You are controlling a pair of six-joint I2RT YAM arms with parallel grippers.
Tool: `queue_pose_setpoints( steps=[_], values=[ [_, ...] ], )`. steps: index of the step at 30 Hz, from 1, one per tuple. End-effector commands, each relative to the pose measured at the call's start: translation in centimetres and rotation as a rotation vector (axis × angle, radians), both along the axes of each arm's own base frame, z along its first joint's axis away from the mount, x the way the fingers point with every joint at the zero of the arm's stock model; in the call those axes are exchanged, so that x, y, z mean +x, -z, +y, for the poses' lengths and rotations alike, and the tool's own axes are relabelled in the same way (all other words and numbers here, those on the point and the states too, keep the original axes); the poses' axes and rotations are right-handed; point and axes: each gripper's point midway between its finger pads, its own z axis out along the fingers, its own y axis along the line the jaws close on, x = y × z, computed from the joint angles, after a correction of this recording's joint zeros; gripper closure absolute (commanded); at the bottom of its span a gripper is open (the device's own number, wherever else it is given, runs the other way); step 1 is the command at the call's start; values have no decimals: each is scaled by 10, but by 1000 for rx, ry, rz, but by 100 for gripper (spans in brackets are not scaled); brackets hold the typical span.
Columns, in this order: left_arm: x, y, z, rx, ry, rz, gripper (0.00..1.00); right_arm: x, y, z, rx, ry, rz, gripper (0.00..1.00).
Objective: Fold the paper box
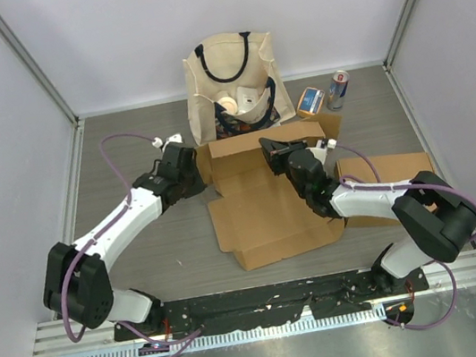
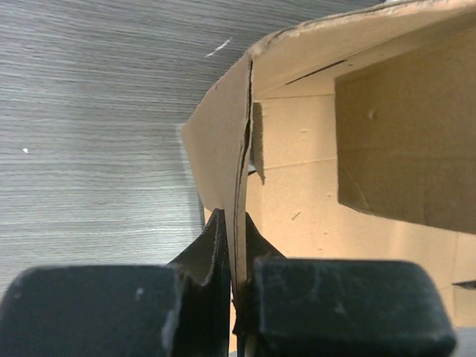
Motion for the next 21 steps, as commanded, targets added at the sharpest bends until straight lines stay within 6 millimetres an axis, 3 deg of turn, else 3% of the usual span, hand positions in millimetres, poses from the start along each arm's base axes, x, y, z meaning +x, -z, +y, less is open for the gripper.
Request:
queue_pose_setpoints(
  steps=[1,7,9,12,17,21],
  values=[
    [12,-63,-42,-264,69,-128,100,-10,52,-3,-130,-14,132,99],
    [0,-50,-54,-351,108,-93,100,-10,52,-1,-137,-16,135,99],
    [2,-46,-41,-300,63,-101,100,-10,52,0,-137,-19,134,99],
    [11,-61,-27,-269,10,-167,100,-12,56,1,-148,-24,137,99],
    [22,-96,-41,-405,42,-197,100,-15,59,2,-150,-30,139,99],
    [23,-90,-43,-398,36,-154,100,-16,60,2,-149,-29,134,99]
  ],
)
